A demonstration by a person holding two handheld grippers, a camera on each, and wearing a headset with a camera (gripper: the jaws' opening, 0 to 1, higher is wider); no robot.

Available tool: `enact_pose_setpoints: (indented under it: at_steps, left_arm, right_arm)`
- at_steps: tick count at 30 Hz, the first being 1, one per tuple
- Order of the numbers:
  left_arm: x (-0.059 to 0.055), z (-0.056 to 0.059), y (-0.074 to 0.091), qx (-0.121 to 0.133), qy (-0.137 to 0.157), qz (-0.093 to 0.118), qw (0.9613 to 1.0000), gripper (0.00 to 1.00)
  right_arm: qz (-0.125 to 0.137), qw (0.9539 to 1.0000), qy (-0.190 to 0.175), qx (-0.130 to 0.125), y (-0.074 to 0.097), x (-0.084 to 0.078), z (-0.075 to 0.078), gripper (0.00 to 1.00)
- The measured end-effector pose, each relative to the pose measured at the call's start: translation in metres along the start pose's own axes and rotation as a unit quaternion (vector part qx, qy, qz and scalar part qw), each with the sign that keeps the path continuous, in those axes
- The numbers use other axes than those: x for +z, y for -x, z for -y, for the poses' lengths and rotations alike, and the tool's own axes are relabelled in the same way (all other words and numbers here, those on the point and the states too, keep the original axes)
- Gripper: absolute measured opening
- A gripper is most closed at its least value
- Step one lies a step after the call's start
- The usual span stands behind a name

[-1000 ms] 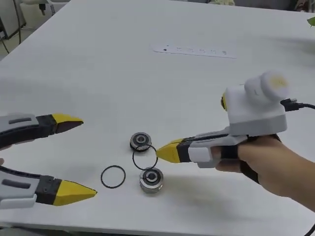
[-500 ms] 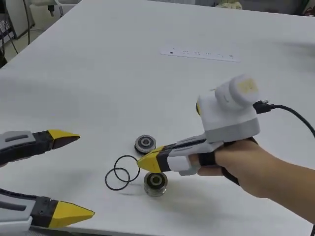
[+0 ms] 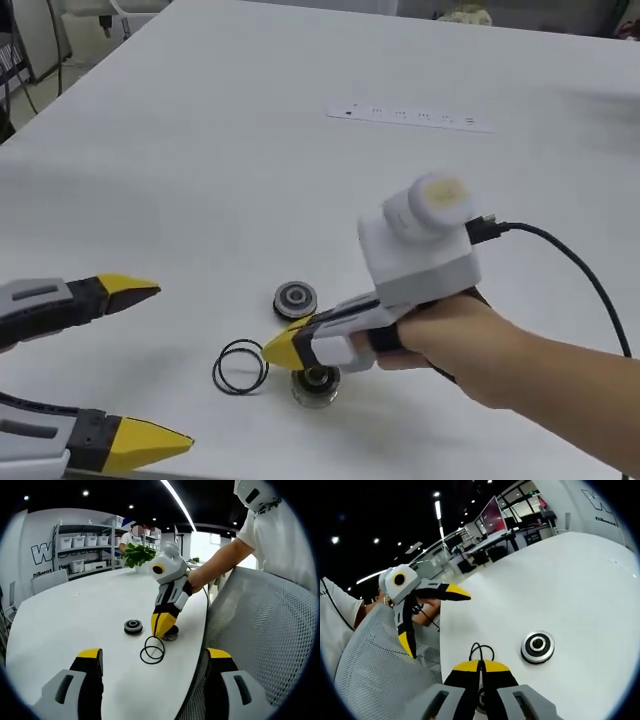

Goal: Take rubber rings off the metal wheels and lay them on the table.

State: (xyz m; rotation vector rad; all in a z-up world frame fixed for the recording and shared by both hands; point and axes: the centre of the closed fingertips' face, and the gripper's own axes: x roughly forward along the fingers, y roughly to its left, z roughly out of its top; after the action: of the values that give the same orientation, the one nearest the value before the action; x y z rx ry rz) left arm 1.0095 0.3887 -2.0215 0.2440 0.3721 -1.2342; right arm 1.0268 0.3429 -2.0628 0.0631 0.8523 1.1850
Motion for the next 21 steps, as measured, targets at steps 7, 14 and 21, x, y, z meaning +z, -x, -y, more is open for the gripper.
enact_pose_setpoints:
  at_steps: [7, 14, 21]
  left_arm:
    - [-0.003, -0.002, 0.000, 0.000, 0.006, -0.004, 1.0000, 0.83]
    - [-0.004, 0.002, -0.002, -0.003, 0.008, -0.005, 1.0000, 0.82]
    - [-0.001, 0.000, -0.002, 0.000, 0.011, 0.001, 0.9999, 0.82]
  right_arm:
    - [-0.015, 0.9997, 0.006, -0.015, -0.003, -0.004, 0.006, 0.00]
    - [-0.024, 0.9992, 0.019, -0.025, -0.004, -0.006, 0.008, 0.02]
    - [-0.024, 0.9988, 0.019, -0.039, 0.004, -0.006, 0.015, 0.04]
